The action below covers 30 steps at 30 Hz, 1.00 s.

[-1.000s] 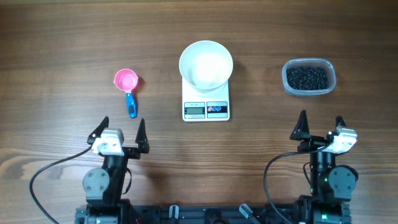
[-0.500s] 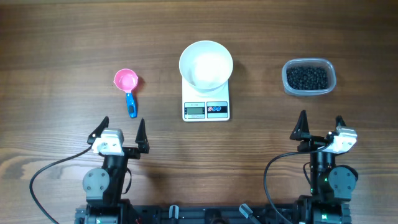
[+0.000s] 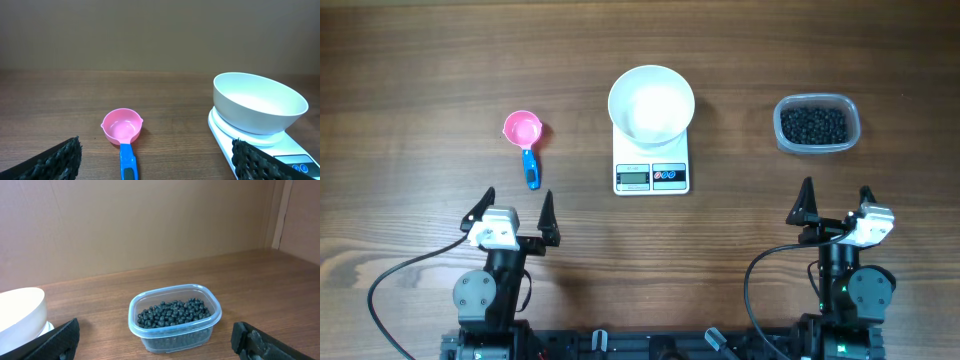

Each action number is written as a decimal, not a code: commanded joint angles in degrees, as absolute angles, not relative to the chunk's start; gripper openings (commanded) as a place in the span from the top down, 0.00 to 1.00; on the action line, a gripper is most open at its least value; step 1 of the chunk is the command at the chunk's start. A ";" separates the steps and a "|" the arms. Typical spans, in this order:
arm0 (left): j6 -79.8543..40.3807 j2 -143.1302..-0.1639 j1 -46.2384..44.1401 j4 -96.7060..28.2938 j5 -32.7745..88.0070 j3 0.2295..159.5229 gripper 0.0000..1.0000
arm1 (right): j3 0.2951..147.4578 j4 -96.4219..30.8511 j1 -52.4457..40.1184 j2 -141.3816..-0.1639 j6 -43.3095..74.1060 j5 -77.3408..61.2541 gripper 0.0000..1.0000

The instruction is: Scoop item into bowl and weigh 150g on scale

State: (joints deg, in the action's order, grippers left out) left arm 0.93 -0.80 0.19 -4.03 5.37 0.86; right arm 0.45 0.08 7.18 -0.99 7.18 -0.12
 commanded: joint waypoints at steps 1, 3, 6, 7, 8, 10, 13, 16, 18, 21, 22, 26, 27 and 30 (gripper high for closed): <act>0.38 -0.38 0.64 -4.05 4.60 0.32 0.00 | 0.32 0.40 6.98 -0.27 6.15 0.43 0.00; 0.38 -0.38 0.64 -4.05 4.62 0.32 0.00 | 0.32 0.40 6.98 -0.27 6.15 0.43 0.00; 1.23 -0.38 0.64 -4.01 4.60 0.32 0.00 | 0.32 0.40 6.98 -0.27 6.15 0.43 0.00; 1.19 -0.38 0.64 -3.99 4.64 0.32 0.00 | 0.32 0.40 6.98 -0.27 6.15 0.43 0.00; 1.19 -0.38 0.64 -4.01 4.62 0.32 0.00 | 0.32 0.40 6.98 -0.27 6.15 0.43 0.00; 1.19 -0.38 0.64 -4.03 4.62 0.32 0.00 | 0.32 0.40 6.98 -0.27 6.17 0.38 0.00; 1.23 -0.38 0.64 -3.64 4.62 0.32 0.00 | 0.32 0.38 6.98 -0.27 6.22 -0.01 0.00; 1.19 -0.38 0.64 -2.63 4.62 0.32 0.00 | 0.32 0.45 6.98 -0.27 6.22 -0.03 0.00; 1.19 -0.38 0.64 -2.46 4.62 0.32 0.00 | 0.32 0.16 6.98 -0.27 6.20 -1.63 0.00; 1.19 -0.38 0.64 -1.45 4.64 0.32 0.00 | 0.30 0.16 6.98 -0.64 6.22 -1.96 0.00; 0.97 -0.38 0.64 -1.10 4.97 0.34 0.00 | 0.32 0.19 6.98 -0.93 6.22 -1.98 0.00; 0.95 -0.38 0.64 0.36 7.01 0.51 0.00 | 0.32 0.25 6.98 -1.30 6.48 -3.16 0.00; 0.75 -0.40 0.64 0.23 7.01 0.93 0.00 | 0.32 0.40 6.98 -1.30 6.79 -4.97 0.00; 0.75 -1.45 0.64 0.23 7.94 3.03 0.00 | 0.86 0.56 6.98 -1.30 9.23 -10.20 0.00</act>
